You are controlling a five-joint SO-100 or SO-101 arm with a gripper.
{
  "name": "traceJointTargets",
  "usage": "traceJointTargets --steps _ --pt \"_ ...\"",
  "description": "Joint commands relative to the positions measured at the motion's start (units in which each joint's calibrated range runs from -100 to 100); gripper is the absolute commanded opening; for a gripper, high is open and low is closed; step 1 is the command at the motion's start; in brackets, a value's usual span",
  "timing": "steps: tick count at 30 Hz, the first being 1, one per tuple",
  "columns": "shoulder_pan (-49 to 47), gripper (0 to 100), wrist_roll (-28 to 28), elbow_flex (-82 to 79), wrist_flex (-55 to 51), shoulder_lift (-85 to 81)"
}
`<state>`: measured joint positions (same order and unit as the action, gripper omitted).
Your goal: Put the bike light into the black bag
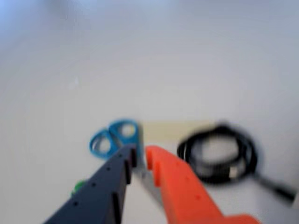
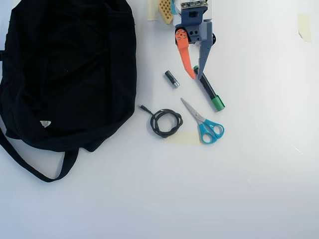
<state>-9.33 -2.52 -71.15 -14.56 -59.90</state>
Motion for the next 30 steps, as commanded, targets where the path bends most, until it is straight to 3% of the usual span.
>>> traceJointTargets --steps 1,18,30 --pt "0.13 2 4.04 9.51 1.38 5.63" --pt "1.63 2 4.72 51.2 2.58 34.51" --pt "3.05 2 4.77 54.08 2.5 37.83"
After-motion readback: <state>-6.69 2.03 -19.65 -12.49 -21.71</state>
